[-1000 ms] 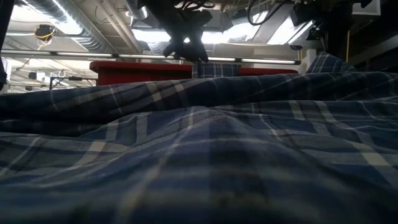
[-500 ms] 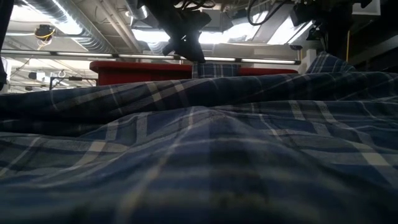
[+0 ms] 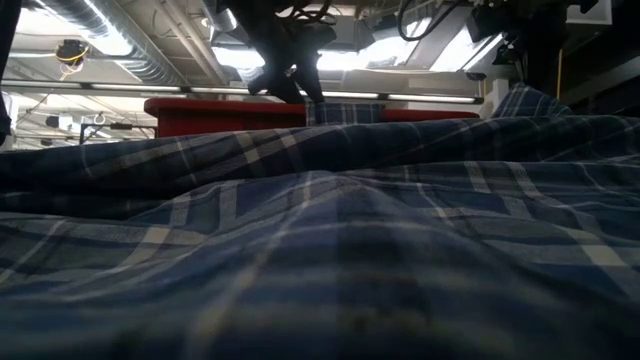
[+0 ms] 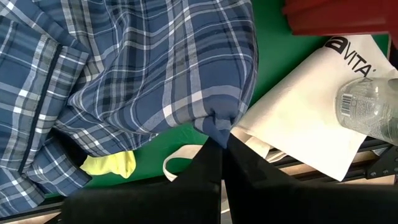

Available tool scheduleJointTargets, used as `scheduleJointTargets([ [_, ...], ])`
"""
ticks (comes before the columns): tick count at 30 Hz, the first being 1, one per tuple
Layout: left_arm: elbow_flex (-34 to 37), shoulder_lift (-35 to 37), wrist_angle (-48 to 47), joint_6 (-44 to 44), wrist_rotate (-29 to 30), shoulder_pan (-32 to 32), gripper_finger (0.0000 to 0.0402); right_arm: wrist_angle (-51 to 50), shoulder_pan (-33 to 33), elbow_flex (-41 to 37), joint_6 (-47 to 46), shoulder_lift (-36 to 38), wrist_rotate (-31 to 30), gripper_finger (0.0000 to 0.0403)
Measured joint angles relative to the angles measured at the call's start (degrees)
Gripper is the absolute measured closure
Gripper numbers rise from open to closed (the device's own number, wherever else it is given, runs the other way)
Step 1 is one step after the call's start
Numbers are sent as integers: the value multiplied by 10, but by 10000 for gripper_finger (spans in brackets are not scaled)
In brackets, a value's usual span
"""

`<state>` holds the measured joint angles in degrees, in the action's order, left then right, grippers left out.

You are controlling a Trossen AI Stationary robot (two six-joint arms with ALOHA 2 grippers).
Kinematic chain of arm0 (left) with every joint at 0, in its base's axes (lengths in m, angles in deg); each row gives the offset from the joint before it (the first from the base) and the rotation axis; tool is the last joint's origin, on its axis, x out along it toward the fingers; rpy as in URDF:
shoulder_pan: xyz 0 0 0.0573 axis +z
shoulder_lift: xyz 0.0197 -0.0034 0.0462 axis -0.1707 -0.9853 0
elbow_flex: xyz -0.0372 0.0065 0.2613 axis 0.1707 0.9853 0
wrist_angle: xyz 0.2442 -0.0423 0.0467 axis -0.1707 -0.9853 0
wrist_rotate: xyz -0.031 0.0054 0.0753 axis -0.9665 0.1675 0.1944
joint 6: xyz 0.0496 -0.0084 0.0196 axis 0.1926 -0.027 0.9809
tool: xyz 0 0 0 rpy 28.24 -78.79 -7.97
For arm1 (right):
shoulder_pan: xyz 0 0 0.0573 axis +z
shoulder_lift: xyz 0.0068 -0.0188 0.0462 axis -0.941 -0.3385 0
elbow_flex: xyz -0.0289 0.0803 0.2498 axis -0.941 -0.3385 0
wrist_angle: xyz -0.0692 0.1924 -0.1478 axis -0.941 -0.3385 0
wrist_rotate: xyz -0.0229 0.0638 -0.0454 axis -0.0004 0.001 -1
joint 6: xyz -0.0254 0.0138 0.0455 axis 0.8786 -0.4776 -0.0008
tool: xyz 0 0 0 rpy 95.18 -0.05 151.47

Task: Fold Laundry from Bin
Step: Fold the blue shirt

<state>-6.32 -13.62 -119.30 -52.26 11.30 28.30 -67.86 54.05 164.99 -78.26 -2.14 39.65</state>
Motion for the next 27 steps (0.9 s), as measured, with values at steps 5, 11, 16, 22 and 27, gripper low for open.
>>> scheduleJointTargets([
  [5, 0, 0, 1, -2, -53, 0, 246, 0, 0, 0, 0, 0, 0, 401],
  [11, 0, 0, -1, -2, -68, 0, 289, 0, 0, 0, 0, 0, 0, 400],
  [16, 0, 0, 4, -2, -62, 0, 341, 0, 0, 0, 0, 0, 0, 400],
  [22, 0, 0, 32, 10, -52, 0, 395, 0, 0, 0, 0, 0, 0, 400],
  [27, 0, 0, 66, 52, -51, 0, 398, 0, 0, 0, 0, 0, 0, 400],
])
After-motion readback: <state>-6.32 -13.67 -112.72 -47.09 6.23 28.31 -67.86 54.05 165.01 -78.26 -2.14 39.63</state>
